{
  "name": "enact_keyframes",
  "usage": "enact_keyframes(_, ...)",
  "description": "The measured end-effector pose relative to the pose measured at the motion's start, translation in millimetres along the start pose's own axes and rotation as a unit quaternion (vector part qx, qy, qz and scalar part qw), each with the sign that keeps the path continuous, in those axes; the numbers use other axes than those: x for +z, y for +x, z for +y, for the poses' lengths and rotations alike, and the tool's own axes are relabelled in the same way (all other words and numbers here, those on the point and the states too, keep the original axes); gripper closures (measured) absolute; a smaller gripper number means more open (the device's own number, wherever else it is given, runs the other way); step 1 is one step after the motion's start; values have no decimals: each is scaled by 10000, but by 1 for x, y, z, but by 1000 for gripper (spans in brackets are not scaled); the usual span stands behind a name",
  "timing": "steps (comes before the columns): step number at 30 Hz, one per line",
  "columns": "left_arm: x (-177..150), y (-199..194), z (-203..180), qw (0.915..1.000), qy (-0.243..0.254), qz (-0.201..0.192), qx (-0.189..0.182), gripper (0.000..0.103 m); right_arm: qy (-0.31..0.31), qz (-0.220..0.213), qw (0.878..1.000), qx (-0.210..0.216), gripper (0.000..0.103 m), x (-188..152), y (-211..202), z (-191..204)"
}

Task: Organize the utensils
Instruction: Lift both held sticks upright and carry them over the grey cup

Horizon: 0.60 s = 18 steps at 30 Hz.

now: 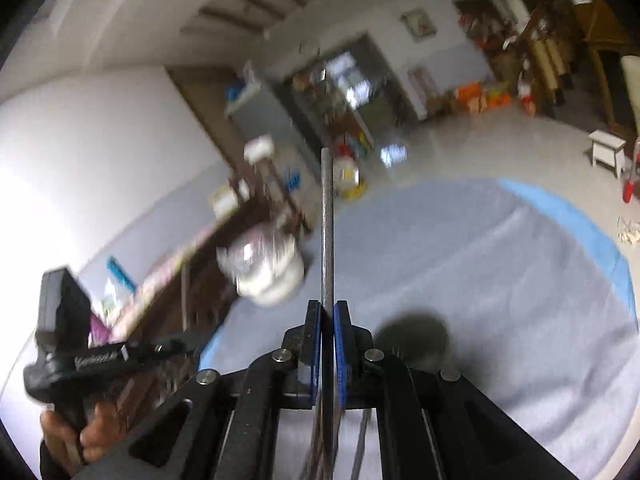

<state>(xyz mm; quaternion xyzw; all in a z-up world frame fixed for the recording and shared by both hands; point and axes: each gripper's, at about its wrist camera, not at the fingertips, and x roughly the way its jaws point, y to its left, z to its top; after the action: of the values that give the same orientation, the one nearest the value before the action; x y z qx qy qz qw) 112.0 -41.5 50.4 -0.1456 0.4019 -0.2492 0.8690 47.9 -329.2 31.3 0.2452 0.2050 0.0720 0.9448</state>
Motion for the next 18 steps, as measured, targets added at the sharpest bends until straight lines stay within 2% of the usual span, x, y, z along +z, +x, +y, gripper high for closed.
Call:
enact_keyframes(4, 23, 4, -27, 9971, -94, -753, -54, 96, -44, -787, 9968, -151, 96, 24, -1, -2)
enact_keyframes(8, 36, 21, -47, 9903, -80, -1387, -65, 96, -227, -1432, 9883, -470, 96, 40, 5, 2)
enact_keyframes(11, 43, 44, -60, 9856, -19, -1691, -102, 96, -424, -1615, 9835, -700, 96, 48, 21, 6)
enact_keyframes(15, 53, 78, -71, 9846, -136, -1739, -108, 96, -528, -1583, 9823, -854, 96, 48, 43, 6)
enact_keyframes(18, 46, 99, -72, 9854, -203, -1689, -60, 96, -603, -1482, 9826, -942, 96, 41, 59, 2)
